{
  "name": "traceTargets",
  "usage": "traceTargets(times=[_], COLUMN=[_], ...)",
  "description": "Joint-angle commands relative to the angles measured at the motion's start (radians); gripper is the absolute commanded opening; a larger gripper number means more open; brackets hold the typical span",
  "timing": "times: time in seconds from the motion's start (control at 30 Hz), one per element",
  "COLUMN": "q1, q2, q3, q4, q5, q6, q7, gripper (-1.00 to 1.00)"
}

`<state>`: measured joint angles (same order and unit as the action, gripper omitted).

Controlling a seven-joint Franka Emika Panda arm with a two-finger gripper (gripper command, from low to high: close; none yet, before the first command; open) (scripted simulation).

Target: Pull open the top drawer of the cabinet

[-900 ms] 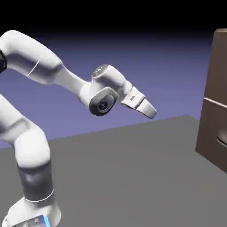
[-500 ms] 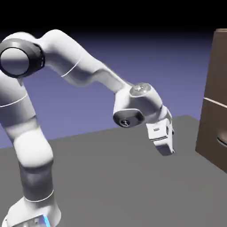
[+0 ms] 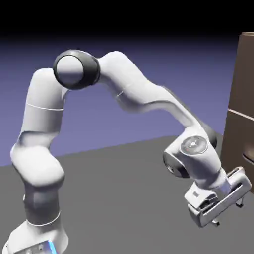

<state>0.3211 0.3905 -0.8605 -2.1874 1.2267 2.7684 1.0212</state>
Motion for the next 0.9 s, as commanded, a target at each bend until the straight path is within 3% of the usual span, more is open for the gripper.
traceTargets(times=[0.0,0.87], q1=[0.011,0.296], q2=[0.034,0.919], q3=[-0.031,-0.824], q4=[0.022,0.596], q5=[0.044,1.174], q6=[-0.010,-0.257], q7=[0.010,0.268], gripper=[0.00,0.00])
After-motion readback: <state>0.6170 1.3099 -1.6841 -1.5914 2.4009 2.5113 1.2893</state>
